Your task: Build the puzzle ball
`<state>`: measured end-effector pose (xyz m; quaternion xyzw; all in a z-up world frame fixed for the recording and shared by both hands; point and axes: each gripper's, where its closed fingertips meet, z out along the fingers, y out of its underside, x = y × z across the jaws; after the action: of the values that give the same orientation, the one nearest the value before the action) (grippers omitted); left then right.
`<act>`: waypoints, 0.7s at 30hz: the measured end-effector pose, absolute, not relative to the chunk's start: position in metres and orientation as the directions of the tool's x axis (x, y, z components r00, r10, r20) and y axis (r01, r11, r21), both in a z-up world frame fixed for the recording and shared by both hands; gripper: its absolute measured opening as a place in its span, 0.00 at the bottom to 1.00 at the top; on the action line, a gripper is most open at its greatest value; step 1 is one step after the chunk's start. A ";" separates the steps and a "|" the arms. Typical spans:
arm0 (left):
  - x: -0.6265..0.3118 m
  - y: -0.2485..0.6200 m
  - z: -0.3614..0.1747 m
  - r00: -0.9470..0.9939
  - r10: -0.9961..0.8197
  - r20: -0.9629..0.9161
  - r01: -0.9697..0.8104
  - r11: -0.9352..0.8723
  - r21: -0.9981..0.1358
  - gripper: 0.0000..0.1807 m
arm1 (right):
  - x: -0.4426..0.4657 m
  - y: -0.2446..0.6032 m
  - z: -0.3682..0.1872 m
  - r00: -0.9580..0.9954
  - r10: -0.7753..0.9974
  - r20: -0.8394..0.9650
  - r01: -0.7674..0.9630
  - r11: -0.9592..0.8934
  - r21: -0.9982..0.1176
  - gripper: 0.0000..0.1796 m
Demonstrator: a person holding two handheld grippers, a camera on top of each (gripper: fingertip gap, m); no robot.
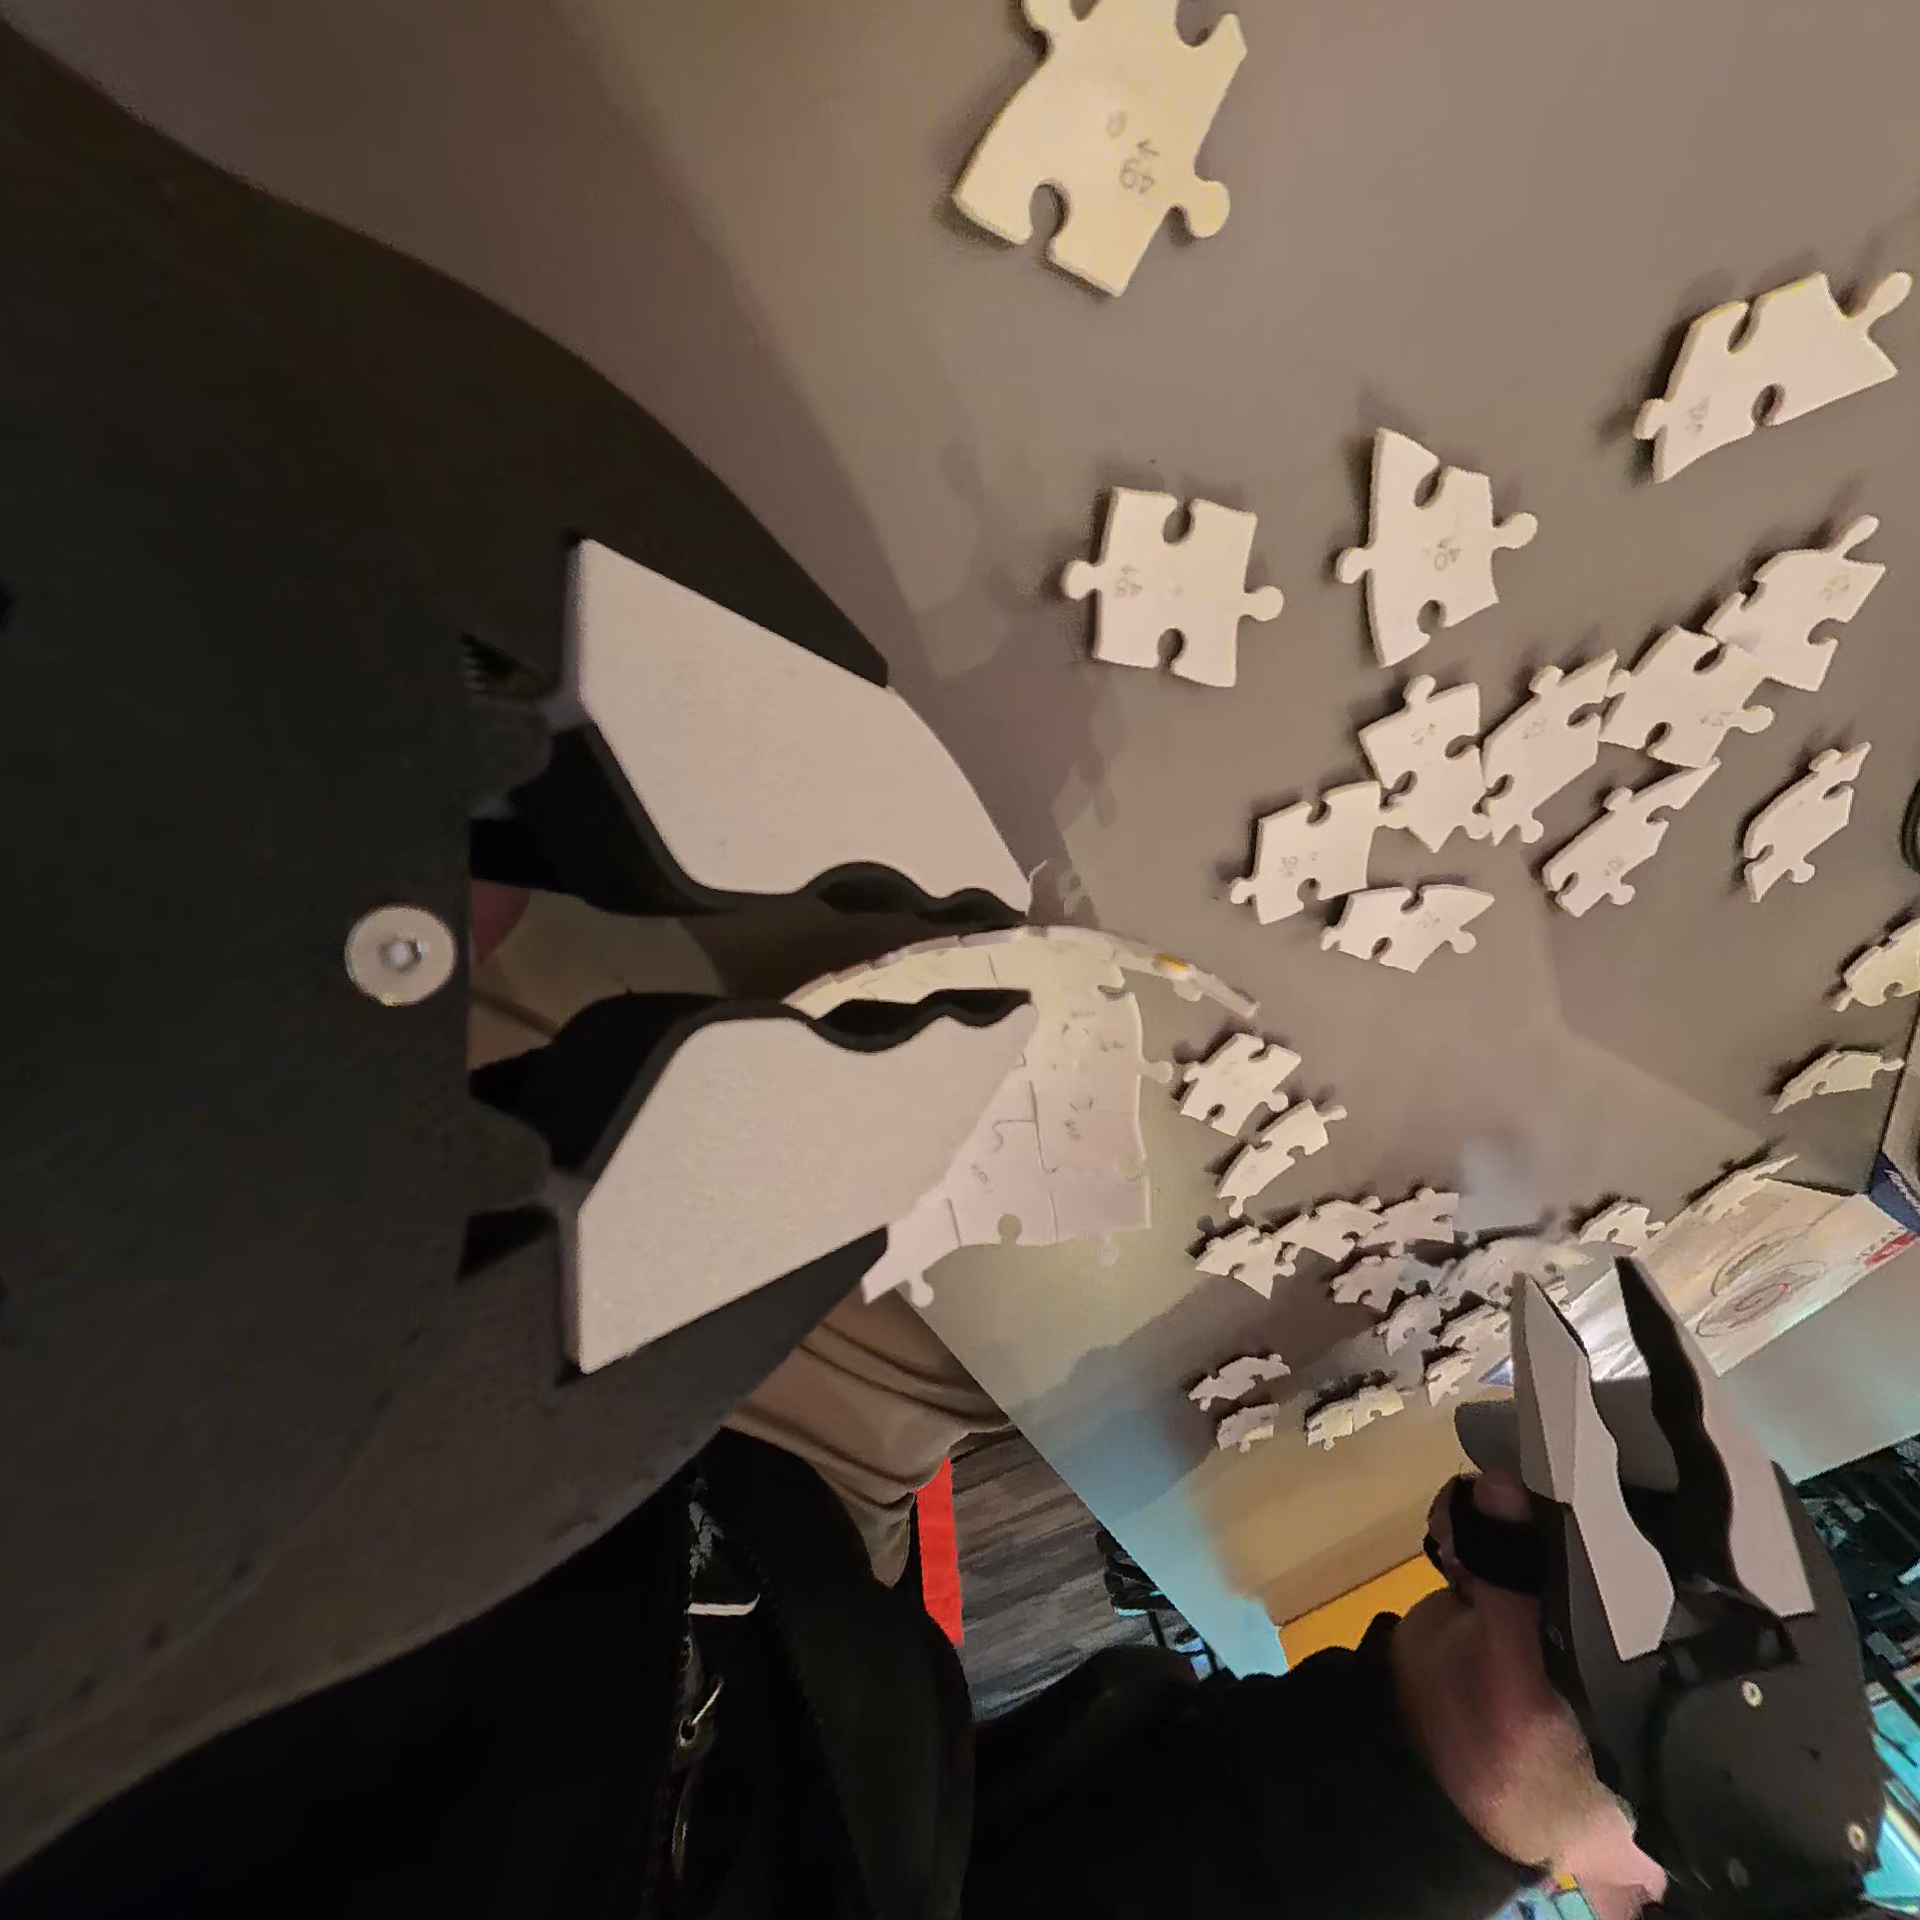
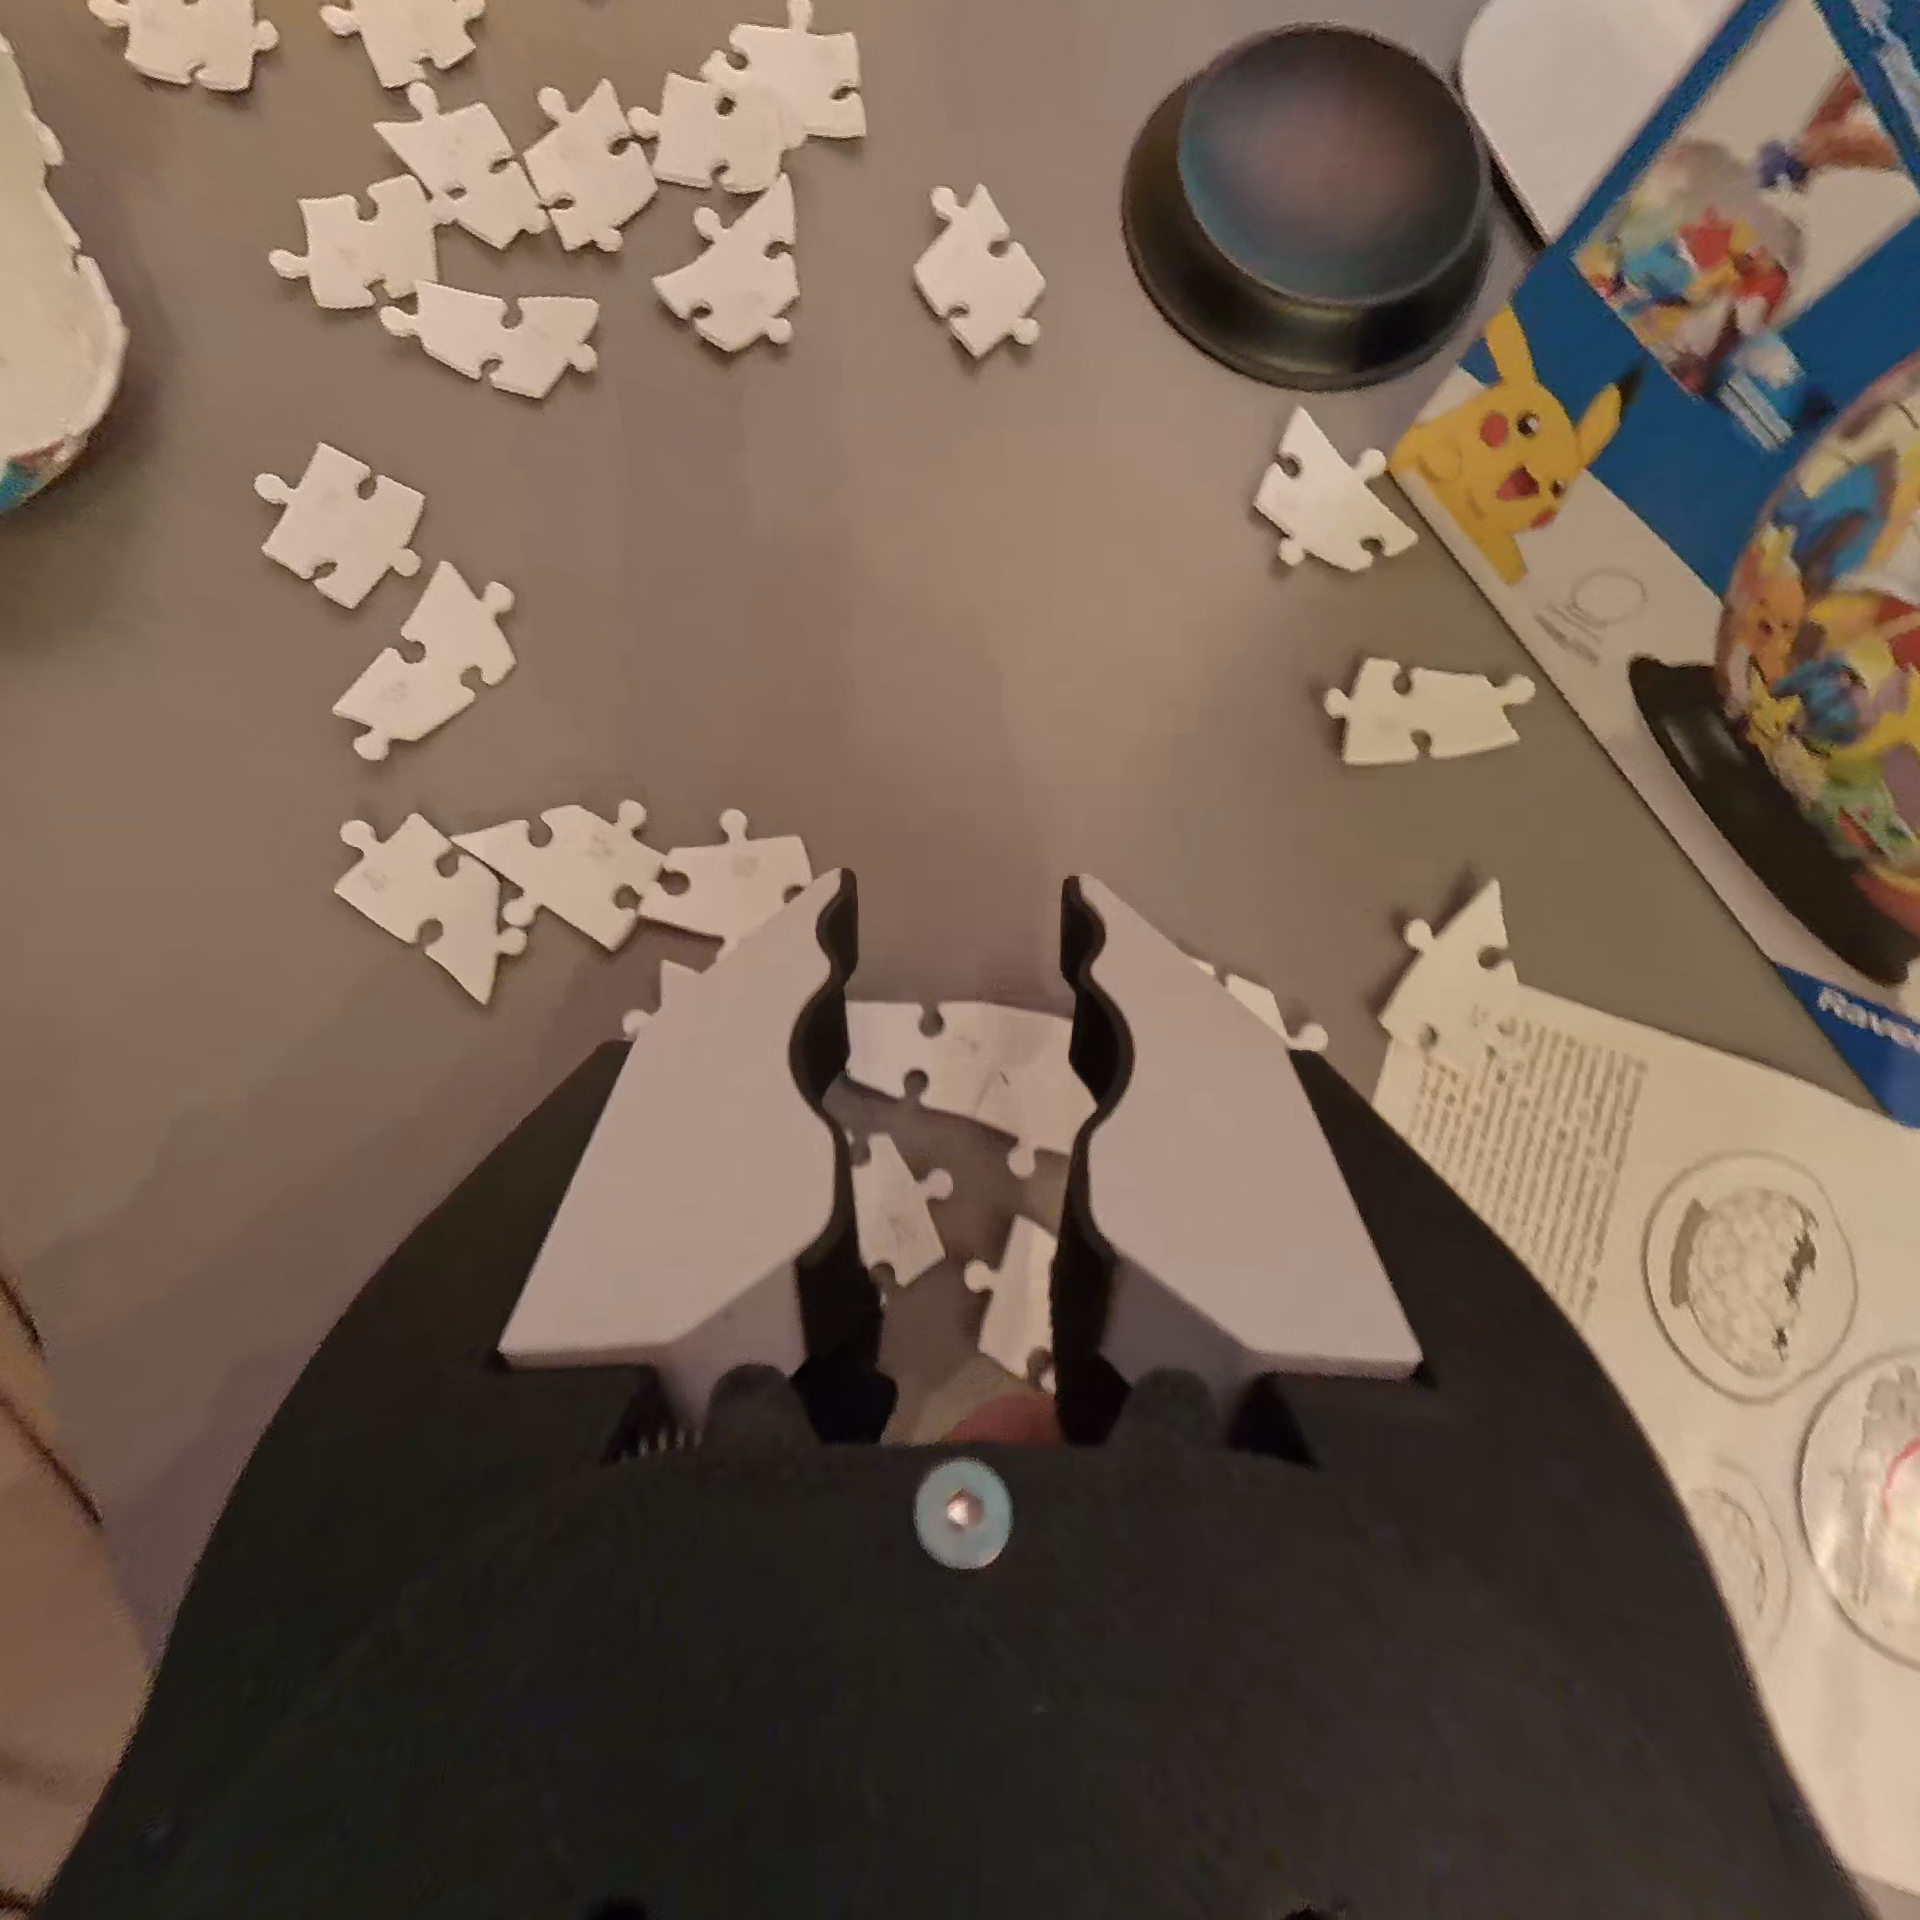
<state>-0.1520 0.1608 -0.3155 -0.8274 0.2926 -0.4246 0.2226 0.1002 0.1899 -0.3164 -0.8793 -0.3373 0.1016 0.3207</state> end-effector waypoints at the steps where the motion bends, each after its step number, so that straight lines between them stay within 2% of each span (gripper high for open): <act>1: -0.153 0.160 -0.316 0.469 -0.671 0.575 -0.291 -0.732 -0.616 0.06 | 0.095 0.191 -0.316 0.741 0.670 0.043 0.539 -0.555 -0.634 0.21; 21: -0.159 0.160 -0.317 0.484 -0.662 0.572 -0.263 -0.733 -0.627 0.08 | 0.037 0.201 -0.312 0.652 0.757 0.046 0.590 -0.469 -0.657 0.21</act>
<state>-0.1591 0.1604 -0.3175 -0.8286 0.2792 -0.4244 0.2352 0.0373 0.2012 -0.3116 -0.8475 -0.3973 0.1269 0.3283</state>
